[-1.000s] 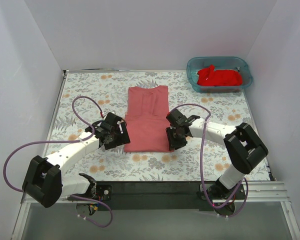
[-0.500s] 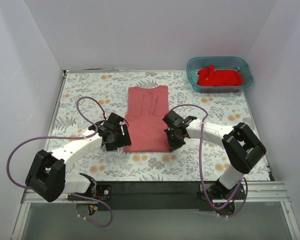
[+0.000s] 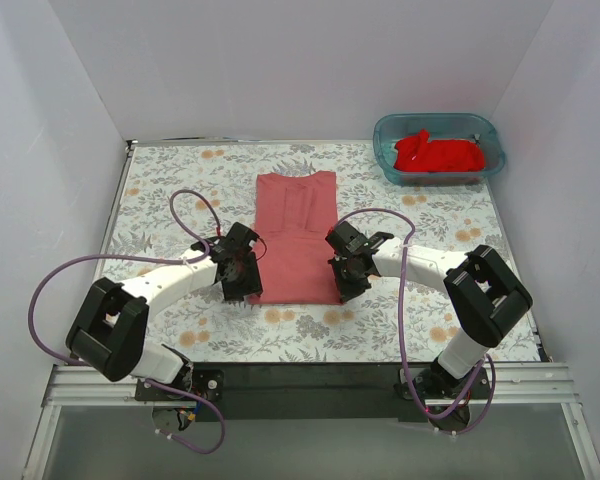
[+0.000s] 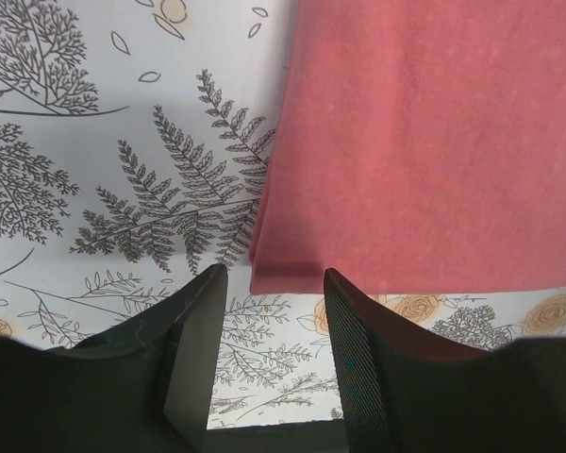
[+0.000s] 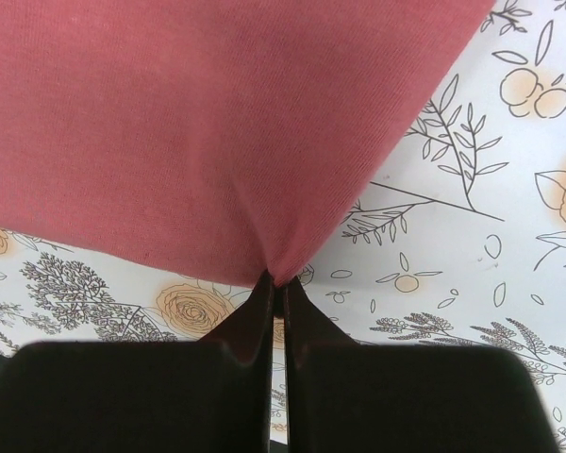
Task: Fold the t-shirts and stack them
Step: Fold the tshirt
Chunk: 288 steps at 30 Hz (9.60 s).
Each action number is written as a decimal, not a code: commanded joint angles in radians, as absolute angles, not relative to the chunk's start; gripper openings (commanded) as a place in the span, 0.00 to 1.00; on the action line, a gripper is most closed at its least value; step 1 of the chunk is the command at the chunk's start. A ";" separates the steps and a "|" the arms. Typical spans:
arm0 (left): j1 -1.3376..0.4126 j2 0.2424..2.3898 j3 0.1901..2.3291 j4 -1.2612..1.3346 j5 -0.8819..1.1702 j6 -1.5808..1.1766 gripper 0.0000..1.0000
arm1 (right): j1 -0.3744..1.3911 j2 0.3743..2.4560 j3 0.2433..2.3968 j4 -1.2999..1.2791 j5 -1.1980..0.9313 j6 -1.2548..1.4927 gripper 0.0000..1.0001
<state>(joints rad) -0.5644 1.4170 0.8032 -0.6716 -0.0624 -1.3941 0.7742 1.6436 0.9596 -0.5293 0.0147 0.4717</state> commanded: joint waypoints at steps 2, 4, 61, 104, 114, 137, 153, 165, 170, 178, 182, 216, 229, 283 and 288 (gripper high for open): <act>-0.580 1.416 0.830 -0.683 -0.045 -1.394 0.44 | 0.781 1.672 0.954 -0.537 0.011 0.459 0.01; -0.584 1.430 0.828 -0.683 -0.041 -1.397 0.44 | 0.781 1.675 0.956 -0.534 0.008 0.456 0.01; -0.617 1.167 1.085 -1.077 0.081 -1.511 0.00 | 0.753 1.623 1.669 -1.180 -0.259 0.195 0.01; -0.150 1.670 1.137 -0.546 0.091 -1.269 0.00 | 0.477 2.286 2.115 -0.865 -0.466 0.161 0.01; -0.150 1.715 1.178 -0.450 0.095 -1.233 0.02 | 0.453 2.289 2.057 -0.735 -0.462 0.215 0.01; -0.229 1.370 0.919 -0.204 0.100 -1.195 0.53 | 0.439 1.848 1.389 -0.006 -0.647 0.348 0.50; -0.196 1.903 1.155 -0.041 0.261 -1.238 0.26 | 0.434 2.322 1.661 0.212 -0.836 0.481 0.50; -0.186 2.019 1.230 -0.052 0.247 -1.215 0.39 | 0.310 2.385 1.677 0.308 -0.730 0.712 0.50; -0.181 1.929 1.244 -0.063 0.236 -1.218 0.48 | 0.301 2.303 1.640 0.324 -0.750 0.745 0.50; -0.186 1.685 1.195 -0.138 0.294 -1.262 0.46 | 0.354 2.051 1.373 0.380 -0.795 0.755 0.50; -0.207 1.539 1.013 -0.141 0.337 -1.319 0.38 | 0.423 1.938 1.217 0.435 -0.821 0.755 0.50; -0.190 1.423 0.677 -0.279 0.163 -1.480 0.04 | 0.660 2.048 1.187 0.608 -0.793 0.929 0.48; -0.173 1.490 0.661 -0.345 0.144 -1.517 0.00 | 0.620 2.151 1.012 0.620 -0.635 0.968 0.46; -0.051 1.977 1.137 -0.141 0.216 -1.454 0.04 | 0.393 2.055 0.922 0.592 -0.693 0.899 0.41; -0.043 1.982 1.143 -0.166 0.183 -1.448 0.04 | 0.367 2.022 0.884 0.405 -0.595 0.769 0.39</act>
<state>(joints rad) -0.0673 1.9675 1.1549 -0.1040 0.2745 -1.4738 0.3893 2.0392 0.9184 0.5919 -0.6964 0.8898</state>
